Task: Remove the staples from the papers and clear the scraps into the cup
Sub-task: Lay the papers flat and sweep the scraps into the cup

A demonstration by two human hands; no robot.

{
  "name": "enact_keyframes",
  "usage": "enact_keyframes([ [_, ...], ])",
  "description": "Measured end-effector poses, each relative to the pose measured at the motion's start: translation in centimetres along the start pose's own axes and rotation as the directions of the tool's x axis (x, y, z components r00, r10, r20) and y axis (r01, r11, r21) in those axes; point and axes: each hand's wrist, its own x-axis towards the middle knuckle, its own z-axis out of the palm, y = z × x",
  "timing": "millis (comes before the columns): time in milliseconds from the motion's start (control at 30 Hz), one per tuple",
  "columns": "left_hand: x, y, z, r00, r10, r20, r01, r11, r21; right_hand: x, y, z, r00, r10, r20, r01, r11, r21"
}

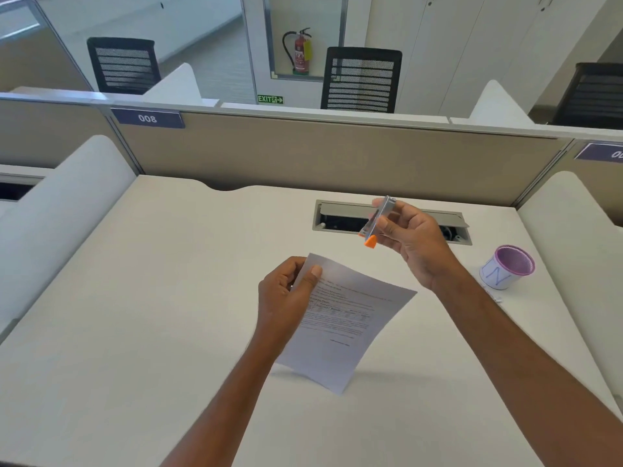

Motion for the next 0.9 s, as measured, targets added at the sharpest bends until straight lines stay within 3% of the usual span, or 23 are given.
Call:
enact_keyframes([
  [133,-0.4,0.0,-0.3,1.000,-0.005,-0.014,0.005,1.000,-0.027,2.4,2.9,-2.2,0.991,-0.056,-0.120,0.019,0.957,-0.288],
  [200,-0.4,0.1,-0.4,0.999,-0.017,-0.028,0.016,0.999,-0.038,3.3,4.6,-3.1,0.988,-0.092,-0.124,0.016,0.857,-0.515],
  [267,-0.3,0.1,-0.6,0.999,-0.021,-0.038,0.019,0.998,-0.059,4.4,6.7,-4.3,0.991,-0.121,-0.049,0.033,0.593,-0.804],
  [333,-0.3,0.1,-0.7,0.999,-0.028,-0.046,0.024,0.996,-0.080,5.3,8.6,-5.2,0.993,-0.118,0.027,0.062,0.302,-0.951],
  [467,-0.1,-0.3,-1.2,0.997,-0.055,-0.059,0.049,0.993,-0.103,6.7,12.3,-6.8,0.993,-0.091,0.074,0.080,0.055,-0.995],
  [633,0.0,-0.8,-1.8,0.996,-0.078,-0.034,0.075,0.994,-0.082,7.7,15.5,-7.2,0.995,-0.067,0.071,0.069,-0.036,-0.997],
  [900,0.6,-1.3,-2.1,0.994,-0.106,-0.007,0.105,0.992,-0.070,8.5,17.6,-7.5,0.998,-0.016,0.061,0.059,-0.098,-0.993],
])
